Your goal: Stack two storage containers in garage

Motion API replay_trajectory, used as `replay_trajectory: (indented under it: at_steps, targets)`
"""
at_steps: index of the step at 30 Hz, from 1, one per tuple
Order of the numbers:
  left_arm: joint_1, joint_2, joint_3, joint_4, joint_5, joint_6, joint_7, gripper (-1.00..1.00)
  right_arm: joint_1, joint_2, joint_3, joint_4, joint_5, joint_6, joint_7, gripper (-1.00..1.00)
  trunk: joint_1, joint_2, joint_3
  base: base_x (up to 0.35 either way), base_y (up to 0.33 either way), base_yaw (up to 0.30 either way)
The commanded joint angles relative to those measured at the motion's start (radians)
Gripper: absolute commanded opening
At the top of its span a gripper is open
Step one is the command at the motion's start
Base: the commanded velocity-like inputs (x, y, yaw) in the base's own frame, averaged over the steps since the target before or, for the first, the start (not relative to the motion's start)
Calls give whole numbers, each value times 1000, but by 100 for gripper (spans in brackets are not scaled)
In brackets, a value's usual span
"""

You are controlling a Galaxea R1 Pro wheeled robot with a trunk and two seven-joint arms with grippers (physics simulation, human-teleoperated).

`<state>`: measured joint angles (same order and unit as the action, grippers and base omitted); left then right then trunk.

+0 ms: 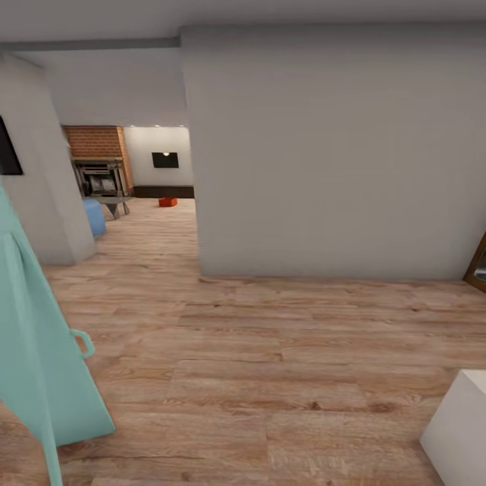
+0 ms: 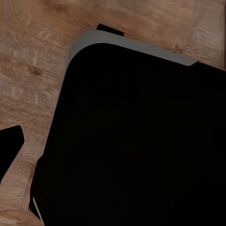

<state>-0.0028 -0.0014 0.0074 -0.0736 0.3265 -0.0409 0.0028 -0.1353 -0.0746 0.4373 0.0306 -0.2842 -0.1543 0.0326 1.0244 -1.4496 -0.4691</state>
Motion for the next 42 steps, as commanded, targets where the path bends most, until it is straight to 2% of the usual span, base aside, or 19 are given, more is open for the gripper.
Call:
replay_trajectory:
  at_steps: [1,19,27,42]
  targets:
    - [0,0,0,0,4,-1,0,100,-1,1,9,3,-11,-5,4,100,1,0,-1,322,0,0]
    - [0,4,-1,-11,3,5,-1,100,-1,0,11,3,-2,-3,9,100,1,0,-1,322,0,0]
    - [0,8,-1,-111,-1,83,-1,100,-1,0,9,3,-2,-4,7,100,1,0,-1,322,0,0]
    - [0,8,-1,-120,0,99,0,100,-1,-1,11,3,-1,-6,1,100,1,0,-1,322,0,0]
